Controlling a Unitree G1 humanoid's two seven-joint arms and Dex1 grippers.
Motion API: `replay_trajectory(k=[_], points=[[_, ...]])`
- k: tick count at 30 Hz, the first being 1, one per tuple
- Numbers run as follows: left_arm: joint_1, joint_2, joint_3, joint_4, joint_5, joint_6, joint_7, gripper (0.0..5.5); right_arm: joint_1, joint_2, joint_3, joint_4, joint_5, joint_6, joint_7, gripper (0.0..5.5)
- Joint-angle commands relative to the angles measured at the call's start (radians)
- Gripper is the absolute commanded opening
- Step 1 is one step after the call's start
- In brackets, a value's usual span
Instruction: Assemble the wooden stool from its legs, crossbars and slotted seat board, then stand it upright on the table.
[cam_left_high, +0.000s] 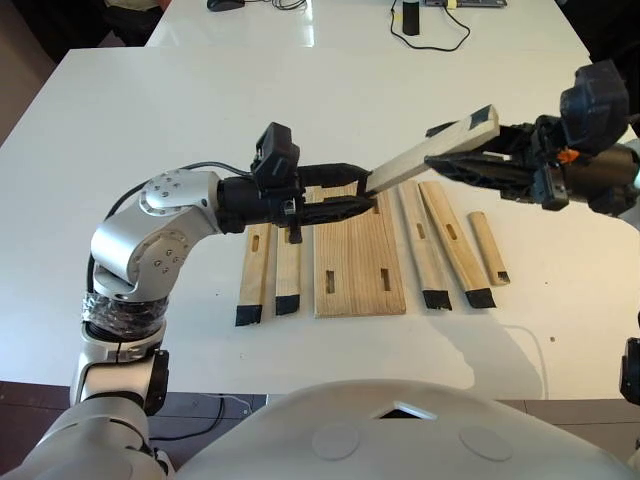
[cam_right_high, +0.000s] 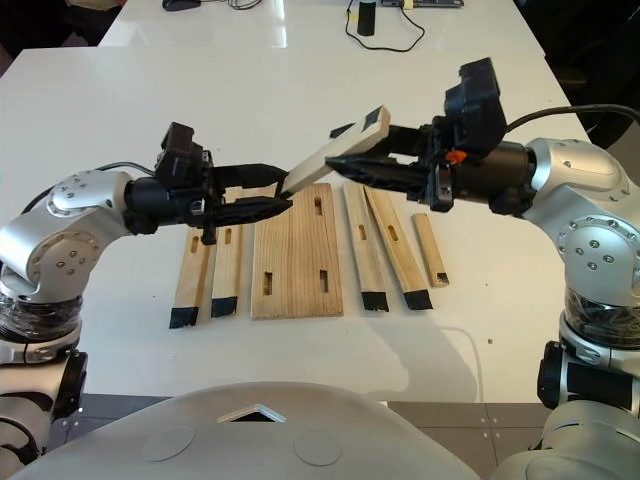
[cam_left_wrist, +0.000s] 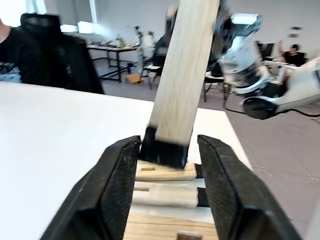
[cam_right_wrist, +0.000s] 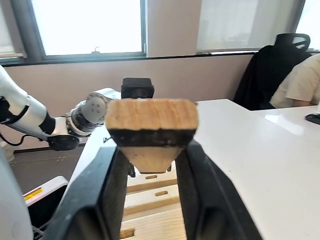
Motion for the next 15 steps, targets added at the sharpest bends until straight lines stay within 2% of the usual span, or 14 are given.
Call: replay_trajectory(k=[1,7,11,15], points=[[-0.018,0.003,-0.022,0.062,0.097,-0.041,0.041,2.47,0.044,-0.052,-0.017,0.057,-0.169,-0.102,0.019,1.28],[-0.014,0.0,0.037,0.157,0.167,-0.084,0.1,2.47,0.264,-0.152,0.026,0.153,-0.501,-0.384,0.16,1.28],[0.009,-0.03,0.032,0.141,0.181,-0.085,0.143,2.47,0.332,-0.12,0.023,0.161,-0.534,-0.466,0.202,1.28],[0.032,-0.042,0.024,0.11,0.19,-0.084,0.164,2.47,0.349,-0.113,0.074,0.186,-0.63,-0.603,0.23,1.28]])
